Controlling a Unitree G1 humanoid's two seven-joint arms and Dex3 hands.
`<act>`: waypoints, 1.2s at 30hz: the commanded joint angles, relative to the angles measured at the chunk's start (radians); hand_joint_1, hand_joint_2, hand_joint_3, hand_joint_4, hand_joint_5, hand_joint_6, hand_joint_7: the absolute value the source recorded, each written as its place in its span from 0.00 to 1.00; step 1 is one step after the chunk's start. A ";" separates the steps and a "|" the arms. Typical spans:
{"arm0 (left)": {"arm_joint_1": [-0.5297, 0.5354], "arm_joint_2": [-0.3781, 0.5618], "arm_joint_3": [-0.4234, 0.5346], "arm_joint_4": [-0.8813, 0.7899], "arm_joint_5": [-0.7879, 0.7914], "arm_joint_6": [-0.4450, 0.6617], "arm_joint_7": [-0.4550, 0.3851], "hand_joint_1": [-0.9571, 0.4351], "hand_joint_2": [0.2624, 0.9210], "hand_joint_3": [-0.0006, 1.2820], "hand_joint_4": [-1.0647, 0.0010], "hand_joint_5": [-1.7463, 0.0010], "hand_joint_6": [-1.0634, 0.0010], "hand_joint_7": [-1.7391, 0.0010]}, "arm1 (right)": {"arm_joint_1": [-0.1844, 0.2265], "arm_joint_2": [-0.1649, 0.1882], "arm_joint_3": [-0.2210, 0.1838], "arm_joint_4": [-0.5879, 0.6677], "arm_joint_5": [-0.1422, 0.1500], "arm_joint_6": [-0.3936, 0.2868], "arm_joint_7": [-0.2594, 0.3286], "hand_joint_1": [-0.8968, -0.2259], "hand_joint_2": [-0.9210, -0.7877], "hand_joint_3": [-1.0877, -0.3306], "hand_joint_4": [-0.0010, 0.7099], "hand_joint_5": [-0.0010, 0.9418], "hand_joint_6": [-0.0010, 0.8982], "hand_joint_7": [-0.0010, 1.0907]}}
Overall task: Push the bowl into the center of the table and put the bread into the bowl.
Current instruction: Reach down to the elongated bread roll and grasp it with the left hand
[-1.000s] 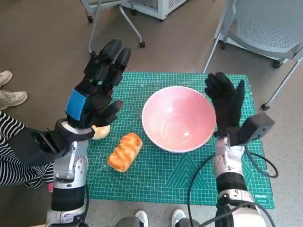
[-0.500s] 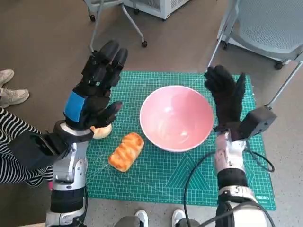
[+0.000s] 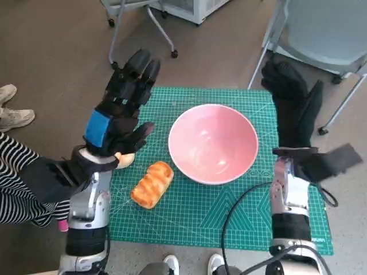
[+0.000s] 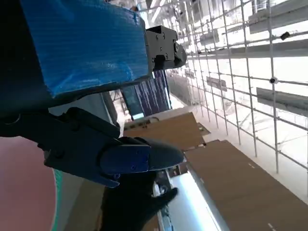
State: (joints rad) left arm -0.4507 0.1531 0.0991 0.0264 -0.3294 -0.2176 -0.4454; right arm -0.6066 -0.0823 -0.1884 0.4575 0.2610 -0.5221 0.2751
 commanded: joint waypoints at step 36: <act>-0.072 -0.009 0.001 -0.021 -0.064 0.064 -0.055 0.21 1.00 0.29 0.93 1.00 1.00 0.79 | 0.128 -0.013 0.084 -0.365 0.022 0.146 0.031 0.34 0.00 0.53 0.28 0.02 0.08 0.53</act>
State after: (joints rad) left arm -0.5248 0.1225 0.0875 0.0244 -0.3783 -0.1569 -0.4898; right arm -0.4998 -0.1036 -0.1084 0.0912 0.2758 -0.3876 0.3030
